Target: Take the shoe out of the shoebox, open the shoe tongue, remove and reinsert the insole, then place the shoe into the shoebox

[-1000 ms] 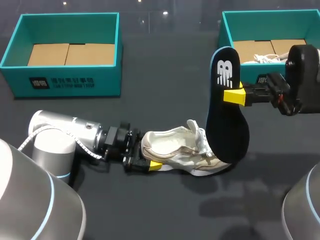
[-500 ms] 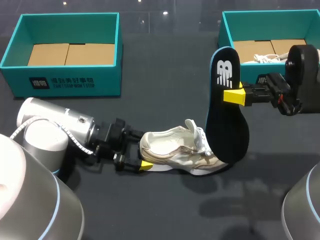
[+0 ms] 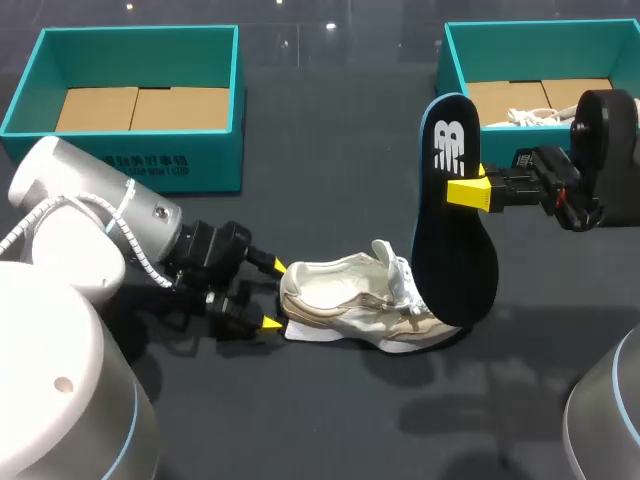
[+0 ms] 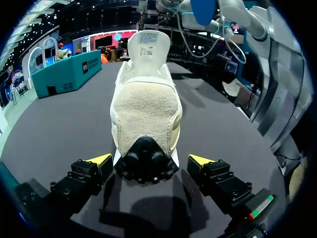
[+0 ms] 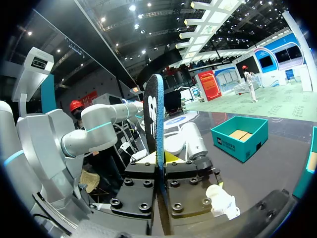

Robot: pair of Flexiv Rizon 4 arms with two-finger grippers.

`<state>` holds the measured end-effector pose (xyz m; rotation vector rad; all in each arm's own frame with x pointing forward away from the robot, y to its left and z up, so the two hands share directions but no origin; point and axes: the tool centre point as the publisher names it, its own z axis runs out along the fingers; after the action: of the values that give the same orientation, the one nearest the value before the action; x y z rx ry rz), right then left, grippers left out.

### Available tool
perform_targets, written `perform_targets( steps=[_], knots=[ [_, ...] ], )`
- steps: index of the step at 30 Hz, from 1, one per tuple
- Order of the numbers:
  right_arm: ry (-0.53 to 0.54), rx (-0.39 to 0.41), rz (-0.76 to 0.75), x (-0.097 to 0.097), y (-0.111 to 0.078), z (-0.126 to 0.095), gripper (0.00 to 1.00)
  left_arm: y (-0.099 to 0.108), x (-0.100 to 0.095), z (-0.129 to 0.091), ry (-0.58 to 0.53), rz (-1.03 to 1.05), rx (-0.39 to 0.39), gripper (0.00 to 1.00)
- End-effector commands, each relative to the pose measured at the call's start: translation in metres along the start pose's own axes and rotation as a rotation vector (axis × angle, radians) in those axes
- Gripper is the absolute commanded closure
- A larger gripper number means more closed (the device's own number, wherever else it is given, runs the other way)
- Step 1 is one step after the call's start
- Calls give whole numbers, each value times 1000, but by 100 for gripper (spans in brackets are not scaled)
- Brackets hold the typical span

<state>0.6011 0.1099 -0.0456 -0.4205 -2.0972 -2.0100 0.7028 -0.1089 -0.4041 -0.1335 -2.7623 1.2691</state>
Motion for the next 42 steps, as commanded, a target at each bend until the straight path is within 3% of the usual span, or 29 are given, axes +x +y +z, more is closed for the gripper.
perform_targets(
  steps=[1,11,14,25,35,42],
  knots=[
    [0,1,1,-1,-1,2,100,-6,3,-5,-1,3,-184,0],
    [0,1,1,-1,-1,2,100,-13,3,-10,16,27,-193,0],
    [0,1,1,-1,-1,2,100,-20,3,-18,8,30,-235,0],
    [0,1,1,-1,-1,2,100,-42,0,-21,-10,-43,-556,0],
    [0,1,1,-1,-1,2,100,-50,-6,-14,-20,-48,-699,0],
    [0,1,1,-1,-1,2,100,-50,-8,-14,-17,-56,-730,0]
  ],
)
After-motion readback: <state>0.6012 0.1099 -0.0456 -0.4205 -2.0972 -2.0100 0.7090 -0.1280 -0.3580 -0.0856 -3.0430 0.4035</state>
